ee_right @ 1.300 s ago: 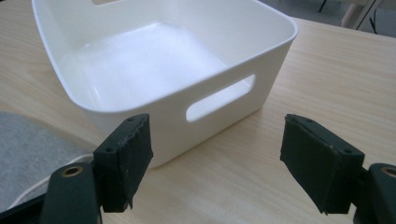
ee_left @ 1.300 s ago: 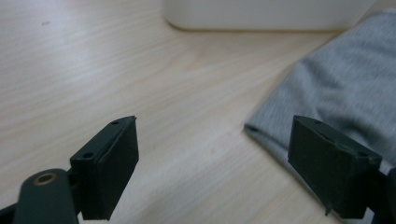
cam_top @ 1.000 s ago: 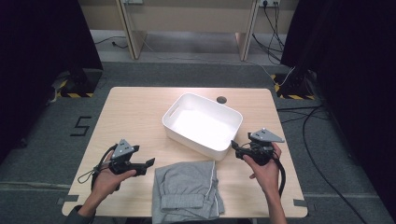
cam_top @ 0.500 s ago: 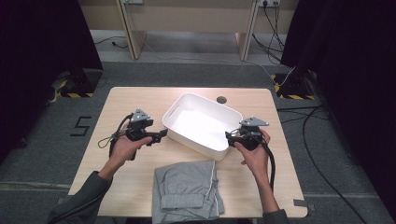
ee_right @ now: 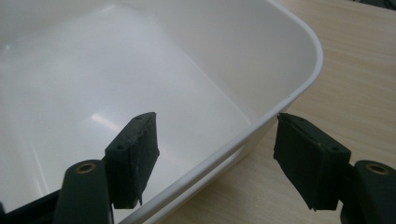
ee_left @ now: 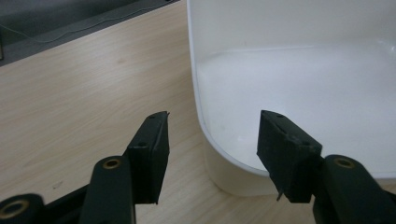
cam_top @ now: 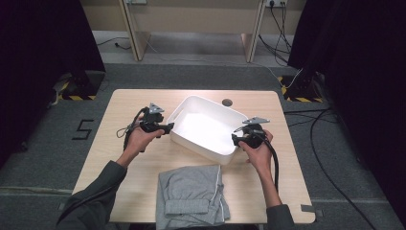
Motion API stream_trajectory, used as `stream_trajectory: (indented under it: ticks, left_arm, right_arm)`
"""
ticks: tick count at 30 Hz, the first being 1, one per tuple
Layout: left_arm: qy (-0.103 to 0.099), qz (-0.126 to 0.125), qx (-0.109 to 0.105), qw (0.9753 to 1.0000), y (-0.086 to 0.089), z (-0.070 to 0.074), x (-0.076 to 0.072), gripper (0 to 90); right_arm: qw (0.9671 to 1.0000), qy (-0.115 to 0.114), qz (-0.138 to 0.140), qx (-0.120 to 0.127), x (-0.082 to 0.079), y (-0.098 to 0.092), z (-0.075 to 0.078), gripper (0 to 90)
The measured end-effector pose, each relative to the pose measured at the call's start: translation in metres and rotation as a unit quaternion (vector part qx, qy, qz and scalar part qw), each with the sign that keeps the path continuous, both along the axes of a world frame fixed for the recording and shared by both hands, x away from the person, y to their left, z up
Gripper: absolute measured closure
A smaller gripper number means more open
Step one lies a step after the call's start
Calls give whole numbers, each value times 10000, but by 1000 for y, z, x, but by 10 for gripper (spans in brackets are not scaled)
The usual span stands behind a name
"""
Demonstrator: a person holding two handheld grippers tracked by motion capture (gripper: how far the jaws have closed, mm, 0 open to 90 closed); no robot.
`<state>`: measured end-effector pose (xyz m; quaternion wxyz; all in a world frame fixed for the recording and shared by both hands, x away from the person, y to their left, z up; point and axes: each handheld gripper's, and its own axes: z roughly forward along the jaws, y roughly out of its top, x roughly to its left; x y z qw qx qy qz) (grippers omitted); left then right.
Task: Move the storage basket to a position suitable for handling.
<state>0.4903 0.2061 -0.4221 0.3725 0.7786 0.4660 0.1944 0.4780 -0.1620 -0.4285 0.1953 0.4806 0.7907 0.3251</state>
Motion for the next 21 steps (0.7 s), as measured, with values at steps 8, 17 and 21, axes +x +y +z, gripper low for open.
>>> stream_trajectory:
  ticks: [8,17,21]
  left_arm:
    - [-193,-220,-16,9996,11,-4,-30,462]
    - [-291,-313,-154,9990,16,-8,-59,468]
    - [-292,-327,-334,9985,17,-11,-70,452]
  right_arm:
    - [9995,81,291,127,13,-4,1,428]
    - [9986,124,512,63,32,4,2,556]
    - [9985,166,521,26,41,8,1,602]
